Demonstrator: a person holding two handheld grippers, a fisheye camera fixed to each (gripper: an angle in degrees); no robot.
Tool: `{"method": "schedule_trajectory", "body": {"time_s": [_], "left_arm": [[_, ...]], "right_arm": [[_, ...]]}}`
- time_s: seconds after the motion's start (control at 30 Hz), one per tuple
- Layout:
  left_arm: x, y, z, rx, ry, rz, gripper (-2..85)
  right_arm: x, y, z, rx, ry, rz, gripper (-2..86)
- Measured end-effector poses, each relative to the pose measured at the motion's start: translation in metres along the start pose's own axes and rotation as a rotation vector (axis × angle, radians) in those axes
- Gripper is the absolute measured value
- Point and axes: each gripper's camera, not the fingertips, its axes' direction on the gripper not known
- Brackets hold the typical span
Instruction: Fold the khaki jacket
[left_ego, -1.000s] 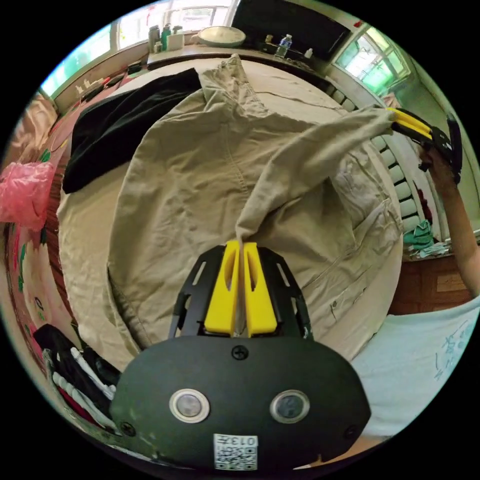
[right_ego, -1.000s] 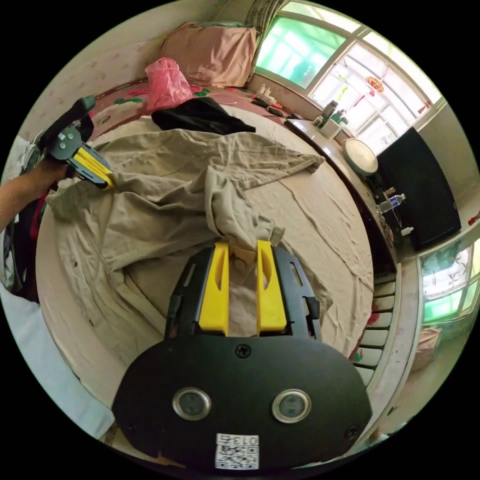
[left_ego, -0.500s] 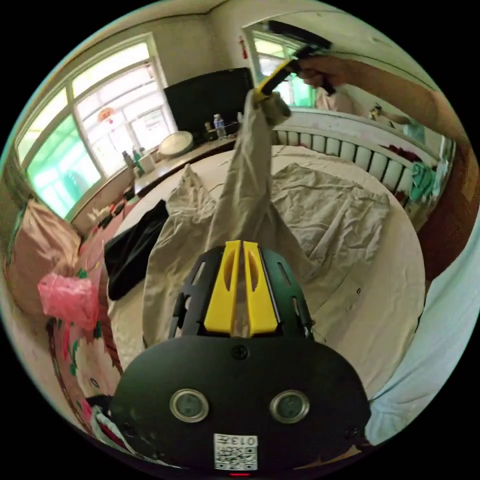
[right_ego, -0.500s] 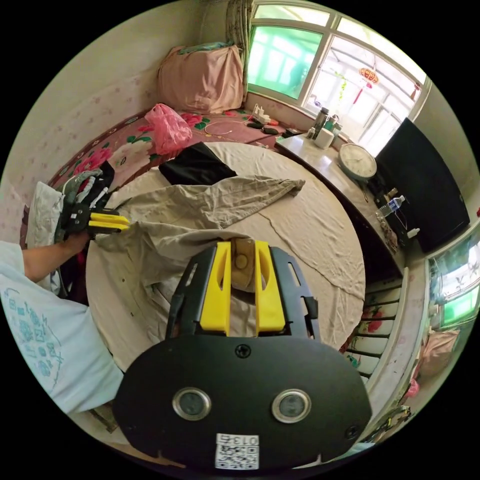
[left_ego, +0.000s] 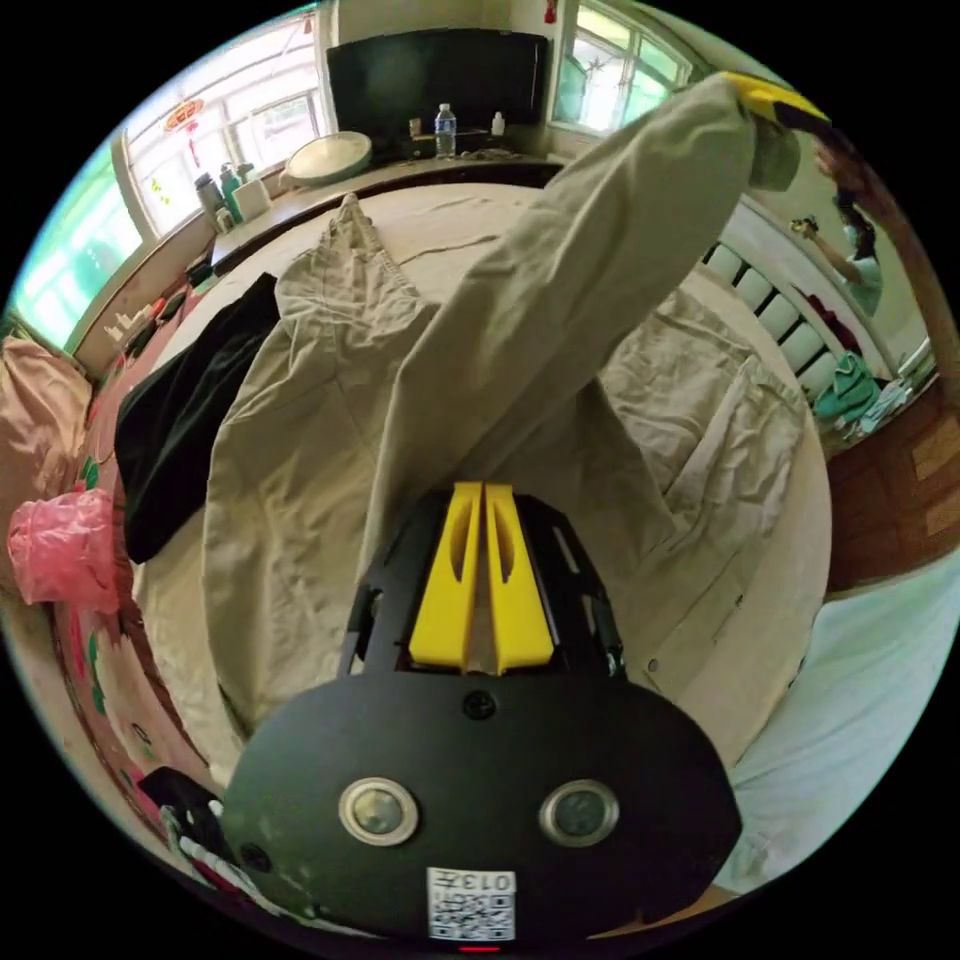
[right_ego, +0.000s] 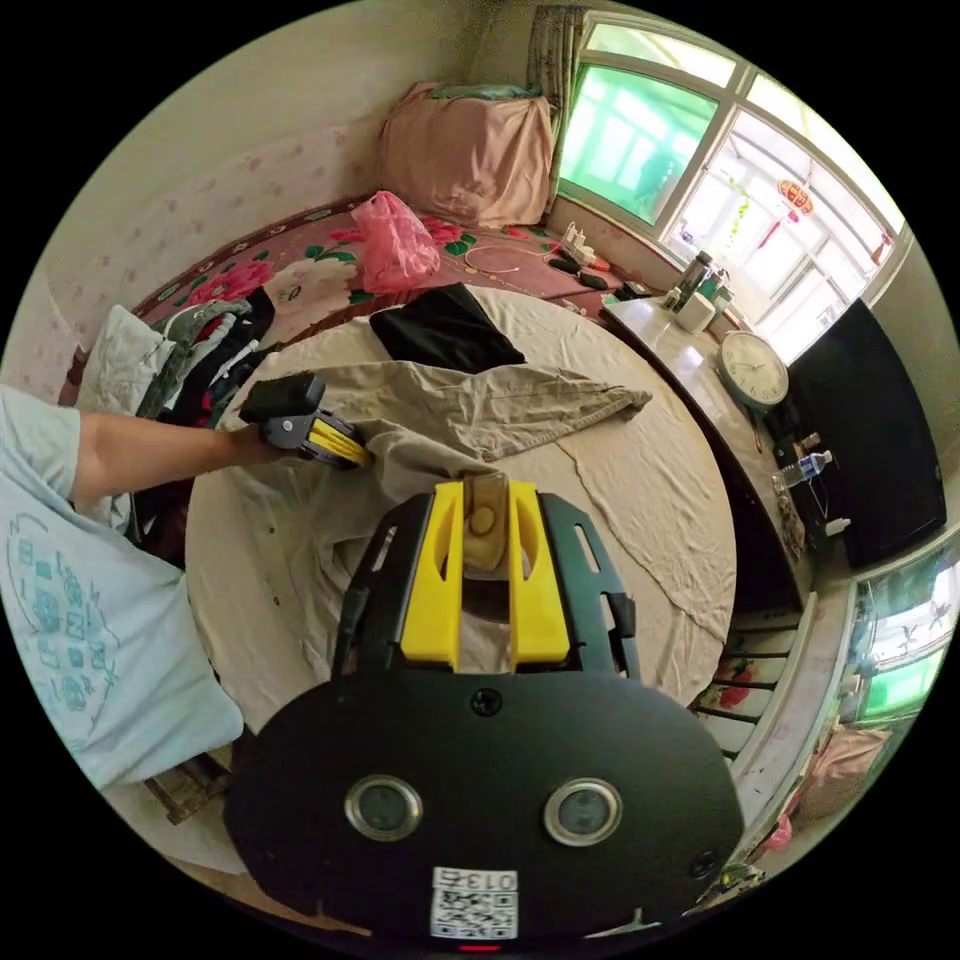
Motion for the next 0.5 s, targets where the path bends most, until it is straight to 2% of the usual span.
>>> {"method": "schedule_trajectory", "body": {"time_s": [0.07,0.1,0.17,0.23,0.27,0.37,0.5], "left_arm": [[0.014,0.024,-0.018,0.102,0.105,0.04,-0.3],[0.018,0.029,-0.018,0.092,0.086,0.062,-0.3],[0.025,0.046,-0.009,-0.016,-0.073,0.057,-0.3],[0.016,0.059,-0.012,0.025,-0.027,-0.024,-0.3],[0.009,0.067,-0.014,0.031,-0.028,-0.099,-0.2],[0.008,0.088,-0.019,0.053,-0.045,-0.147,-0.2],[0.025,0.107,-0.015,-0.002,-0.064,-0.11,-0.1]], "right_arm": [[-0.007,0.026,-0.014,0.055,0.022,-0.011,7.5],[-0.012,0.045,-0.023,0.096,0.026,-0.016,7.5],[-0.021,0.074,-0.036,0.146,0.029,-0.018,7.5],[-0.038,0.103,-0.044,0.166,0.083,-0.043,7.5],[-0.053,0.12,-0.043,0.13,0.153,-0.046,7.5],[-0.095,0.16,-0.017,-0.045,0.332,-0.081,7.5],[-0.137,0.215,0.055,-0.267,0.371,-0.064,7.7]]}}
